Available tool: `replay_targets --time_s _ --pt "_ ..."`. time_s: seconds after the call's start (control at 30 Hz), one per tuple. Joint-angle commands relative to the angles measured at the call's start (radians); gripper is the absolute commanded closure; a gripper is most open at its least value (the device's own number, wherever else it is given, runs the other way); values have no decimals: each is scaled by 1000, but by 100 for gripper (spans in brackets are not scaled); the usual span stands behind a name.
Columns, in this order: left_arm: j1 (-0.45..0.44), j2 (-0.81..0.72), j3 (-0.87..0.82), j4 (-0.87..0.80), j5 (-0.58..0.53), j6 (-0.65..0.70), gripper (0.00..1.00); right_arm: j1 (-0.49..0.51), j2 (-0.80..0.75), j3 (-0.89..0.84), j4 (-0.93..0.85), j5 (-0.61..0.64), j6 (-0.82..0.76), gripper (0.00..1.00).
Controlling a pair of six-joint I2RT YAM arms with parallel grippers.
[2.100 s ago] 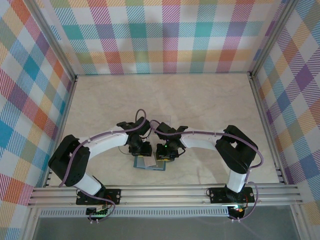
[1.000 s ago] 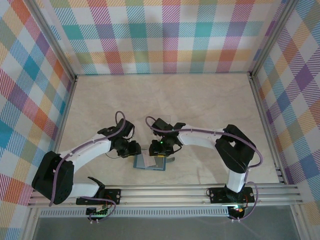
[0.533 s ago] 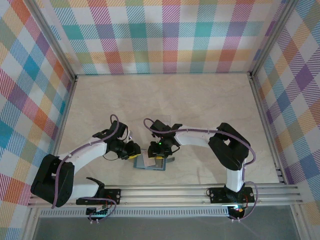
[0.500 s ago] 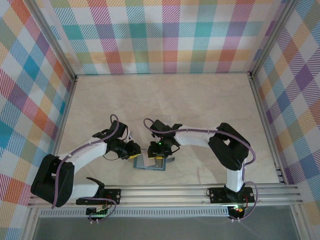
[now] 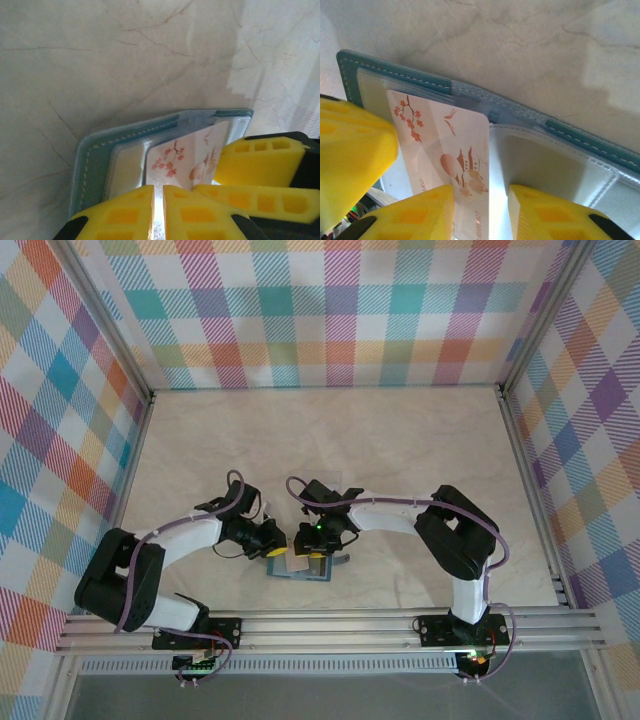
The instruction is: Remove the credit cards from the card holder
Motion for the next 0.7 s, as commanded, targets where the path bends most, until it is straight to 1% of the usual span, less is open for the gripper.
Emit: replay_targets --time_s 0.0,0.17,0.33,0.53,0.6,0.67 --pt "-5 36 -5 29 25 -4 88 6 -15 -14 6 -25 11 66" --pt "-8 73 -9 29 9 6 92 6 -46 -31 51 -58 27 69" --pt "-15 95 -15 40 10 5 92 6 -48 -50 111 -95 52 72" --pt "-25 107 -5 40 10 9 92 5 -38 -48 123 -92 54 81" --pt "-26 98 0 33 7 11 92 5 -38 -45 111 -77 52 87" --pt "-26 72 11 1 -19 15 91 6 -54 -51 96 -50 51 91"
